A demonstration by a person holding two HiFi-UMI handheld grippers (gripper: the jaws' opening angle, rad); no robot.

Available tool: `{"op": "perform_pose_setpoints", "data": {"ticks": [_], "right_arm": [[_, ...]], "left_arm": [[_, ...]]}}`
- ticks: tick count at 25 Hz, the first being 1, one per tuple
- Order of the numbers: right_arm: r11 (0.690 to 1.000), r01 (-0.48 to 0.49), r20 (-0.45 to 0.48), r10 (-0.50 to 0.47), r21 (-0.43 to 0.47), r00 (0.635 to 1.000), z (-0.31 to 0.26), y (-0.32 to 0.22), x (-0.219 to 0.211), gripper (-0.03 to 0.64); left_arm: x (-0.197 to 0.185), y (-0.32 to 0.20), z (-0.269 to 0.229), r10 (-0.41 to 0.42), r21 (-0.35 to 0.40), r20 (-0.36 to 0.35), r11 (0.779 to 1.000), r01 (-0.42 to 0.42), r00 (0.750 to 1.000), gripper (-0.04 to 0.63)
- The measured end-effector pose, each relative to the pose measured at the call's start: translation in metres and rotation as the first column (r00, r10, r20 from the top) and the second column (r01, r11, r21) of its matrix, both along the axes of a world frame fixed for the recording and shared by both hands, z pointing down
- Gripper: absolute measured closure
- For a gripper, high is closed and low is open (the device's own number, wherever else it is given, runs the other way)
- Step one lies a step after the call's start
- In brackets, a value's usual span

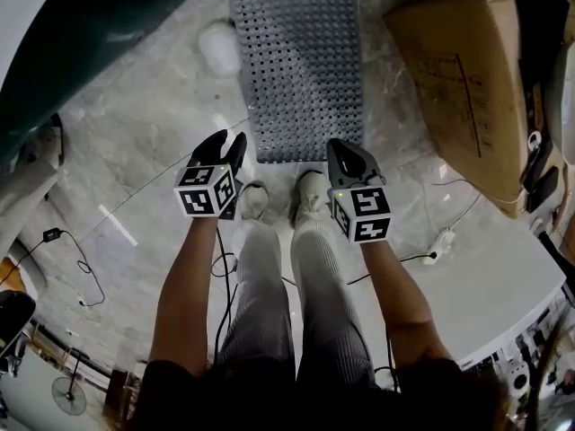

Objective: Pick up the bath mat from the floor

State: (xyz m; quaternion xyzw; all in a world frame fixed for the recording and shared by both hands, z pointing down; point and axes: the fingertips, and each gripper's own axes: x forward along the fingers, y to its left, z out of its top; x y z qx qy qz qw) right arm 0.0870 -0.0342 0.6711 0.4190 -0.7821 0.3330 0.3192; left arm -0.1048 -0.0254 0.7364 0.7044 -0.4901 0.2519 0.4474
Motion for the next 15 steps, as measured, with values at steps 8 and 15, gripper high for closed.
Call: {"op": "perform_pose_setpoints", "data": {"ticks": [8, 15], "right_arm": [[0.999, 0.051, -0.009, -0.051, -0.007, 0.999, 0.084, 0.011, -0.008, 0.617], [0.998, 0.06, 0.008, -0.06, -0.017, 0.998, 0.137, 0.011, -0.01, 0.617]], "left_arm": [[-0.004, -0.01, 0.09, 0.017, -0.013, 0.015, 1.0, -0.016, 1.0, 0.425], [-0.001, -0.038, 0.153, 0.007, 0.002, 0.019, 1.0, -0.008, 1.0, 0.425]]}}
